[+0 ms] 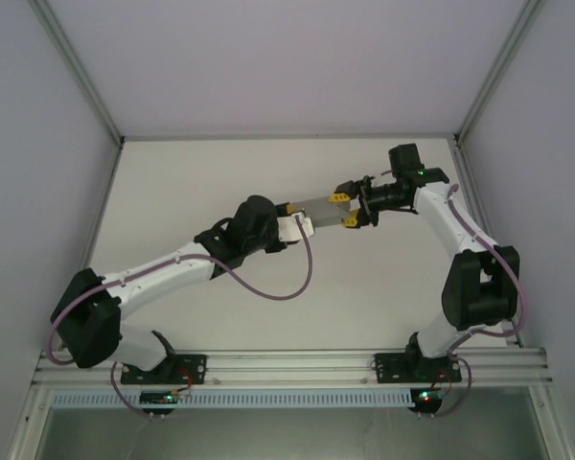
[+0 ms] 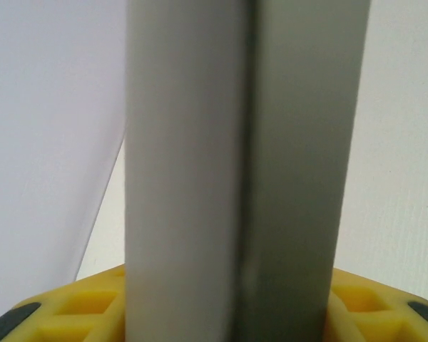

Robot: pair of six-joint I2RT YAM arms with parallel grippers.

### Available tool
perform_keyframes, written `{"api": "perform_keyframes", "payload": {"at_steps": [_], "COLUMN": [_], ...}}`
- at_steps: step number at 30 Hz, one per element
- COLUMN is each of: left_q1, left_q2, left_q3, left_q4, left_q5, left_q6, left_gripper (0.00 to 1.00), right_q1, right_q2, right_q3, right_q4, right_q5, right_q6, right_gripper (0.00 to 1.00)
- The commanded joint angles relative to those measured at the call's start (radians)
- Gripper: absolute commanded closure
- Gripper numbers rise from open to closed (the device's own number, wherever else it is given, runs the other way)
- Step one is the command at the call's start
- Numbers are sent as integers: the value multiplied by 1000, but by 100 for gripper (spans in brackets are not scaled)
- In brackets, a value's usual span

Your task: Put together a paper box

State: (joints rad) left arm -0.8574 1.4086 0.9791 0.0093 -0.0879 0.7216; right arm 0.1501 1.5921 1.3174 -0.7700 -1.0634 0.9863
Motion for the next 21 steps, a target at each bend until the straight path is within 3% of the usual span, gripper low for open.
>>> {"api": "perform_keyframes", "payload": {"at_steps": [1,4,9,11,13,14,15,17,21], "left_q1": [10,15,66,88,112,120,118,123,127], "left_q2": [-26,-37,-11,20,64,93,121,194,329], "left_q3": [50,63,141,182,231,247,256,310,425], "left_q4": [-12,-102,-405,-507,-665,-718,-723,-784,-903], "left_q5": [7,21,106,110,190,204,157,103,174], "left_q6": [-30,-53,-113,-148,-132,-117,-135,-177,-174], "left_gripper": [62,63,67,73,68,73,79,81,80], "right_q1": [-6,-51,-60,-39,-19,-10,-2,-3,35], "right_q2": [-13,-39,-134,-191,-241,-267,-285,-308,-287], "right_q3": [25,45,95,45,-18,-55,-89,-152,-171], "right_q4": [-44,-33,-58,22,110,158,205,288,310], "right_q5": [-33,86,627,755,744,743,749,738,649], "right_q6": [-54,-150,-607,-724,-890,-948,-958,-982,-1080], "right_gripper": [31,1,1,1,1,1,1,1,1]}}
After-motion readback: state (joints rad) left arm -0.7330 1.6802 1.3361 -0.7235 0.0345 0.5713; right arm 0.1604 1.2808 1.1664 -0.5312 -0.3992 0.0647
